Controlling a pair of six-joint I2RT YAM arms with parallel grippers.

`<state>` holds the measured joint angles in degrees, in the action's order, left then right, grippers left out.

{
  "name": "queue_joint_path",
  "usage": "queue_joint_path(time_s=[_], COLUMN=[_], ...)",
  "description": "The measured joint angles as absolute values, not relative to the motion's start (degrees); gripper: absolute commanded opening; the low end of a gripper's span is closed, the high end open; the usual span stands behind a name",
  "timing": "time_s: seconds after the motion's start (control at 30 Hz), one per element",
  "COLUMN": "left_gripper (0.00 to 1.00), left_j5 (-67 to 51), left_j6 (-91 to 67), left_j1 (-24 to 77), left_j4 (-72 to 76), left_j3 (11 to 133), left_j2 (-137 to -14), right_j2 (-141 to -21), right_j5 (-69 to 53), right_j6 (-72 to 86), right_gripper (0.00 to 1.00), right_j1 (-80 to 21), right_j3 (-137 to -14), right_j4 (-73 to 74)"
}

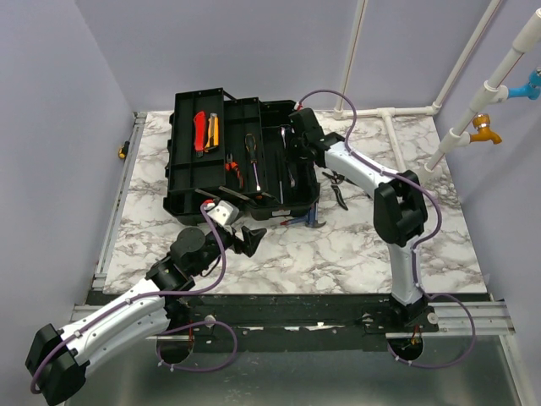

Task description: Pack the tool kit

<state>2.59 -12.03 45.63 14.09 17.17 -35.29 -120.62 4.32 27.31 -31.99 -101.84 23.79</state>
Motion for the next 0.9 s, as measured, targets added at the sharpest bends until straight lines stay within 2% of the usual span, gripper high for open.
queue_joint_path(time_s=[0.03, 0.07, 0.1, 0.33, 0.6, 0.9], left_gripper=[0.84, 0.84, 0.84, 0.84, 0.84, 0.84], left_j5=[2.6, 2.6, 2.6, 2.6, 2.6, 2.6], left_j6=[-12.0, -12.0, -12.0, -12.0, -12.0, -12.0], left_j1=[45.6, 45.6, 45.6, 45.6, 45.6, 45.8], left_j4=[14.1, 14.1, 14.1, 14.1, 14.1, 14.1], left_j3=[17.2, 17.2, 17.2, 17.2, 17.2, 17.2], left_j2=[-35.3, -35.4, -35.5, -35.6, -35.6, -35.6], right_j2=[-120.8, -120.9, -120.9, -117.2, -96.9, -74.9], right_j5=[4.3, 4.3, 4.4, 5.0, 8.8, 18.5], right_j6=[27.3, 27.4, 27.5, 27.1, 27.2, 28.6], right_gripper=[0.41, 0.6, 0.66, 0.65, 0.64, 0.61], right_j1=[-32.1, -32.1, -32.1, -32.3, -32.3, -32.3], right_j3=[-102.0, -102.1, -102.3, -99.0, -81.7, -60.5], right_j4=[23.9, 23.9, 23.8, 20.7, 14.1, 8.5])
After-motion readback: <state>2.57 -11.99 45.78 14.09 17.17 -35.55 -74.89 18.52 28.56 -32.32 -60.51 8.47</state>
